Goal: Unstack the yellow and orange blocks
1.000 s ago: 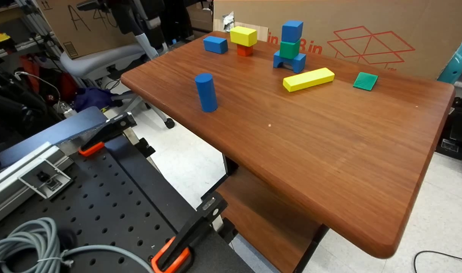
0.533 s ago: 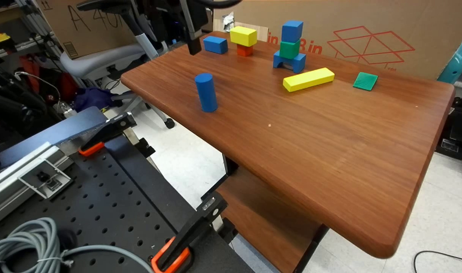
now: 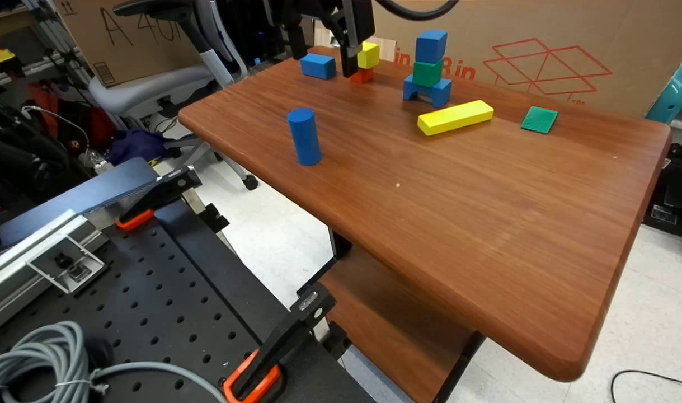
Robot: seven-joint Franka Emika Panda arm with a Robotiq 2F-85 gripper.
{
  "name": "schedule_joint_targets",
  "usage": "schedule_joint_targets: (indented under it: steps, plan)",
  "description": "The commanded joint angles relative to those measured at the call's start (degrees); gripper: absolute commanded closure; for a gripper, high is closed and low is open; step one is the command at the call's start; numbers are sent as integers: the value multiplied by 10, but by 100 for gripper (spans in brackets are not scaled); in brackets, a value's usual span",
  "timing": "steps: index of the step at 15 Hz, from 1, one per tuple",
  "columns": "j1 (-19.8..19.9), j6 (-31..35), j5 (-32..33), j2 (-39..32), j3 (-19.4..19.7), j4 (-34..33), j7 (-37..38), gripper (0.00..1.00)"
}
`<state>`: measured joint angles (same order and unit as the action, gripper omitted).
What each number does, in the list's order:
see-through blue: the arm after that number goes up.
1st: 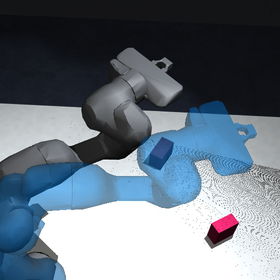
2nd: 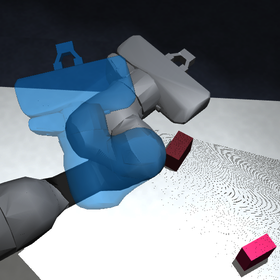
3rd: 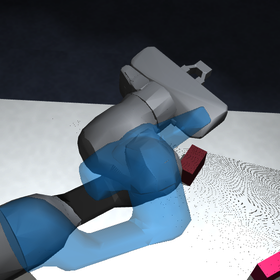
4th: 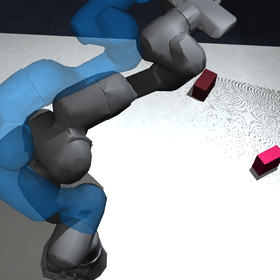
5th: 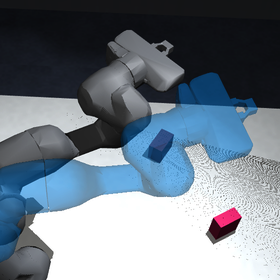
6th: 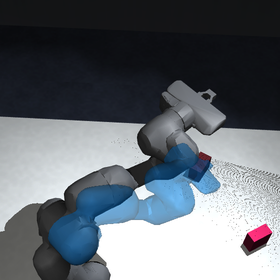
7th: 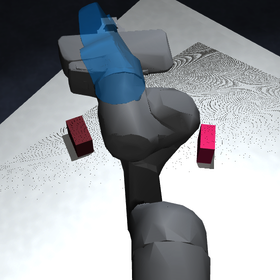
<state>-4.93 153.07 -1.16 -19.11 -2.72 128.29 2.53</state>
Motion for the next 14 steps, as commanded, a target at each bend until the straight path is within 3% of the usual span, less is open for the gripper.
schedule_joint_targets:
  steps: [1, 8, 14]
  plan:
    - [-9, -11, 20, -49, 4, -65, 8, 0]
    - [-28, -38, 22, -102, 5, -149, 12, 0]
    - [-37, -105, 48, -126, 17, -207, 24, 0]
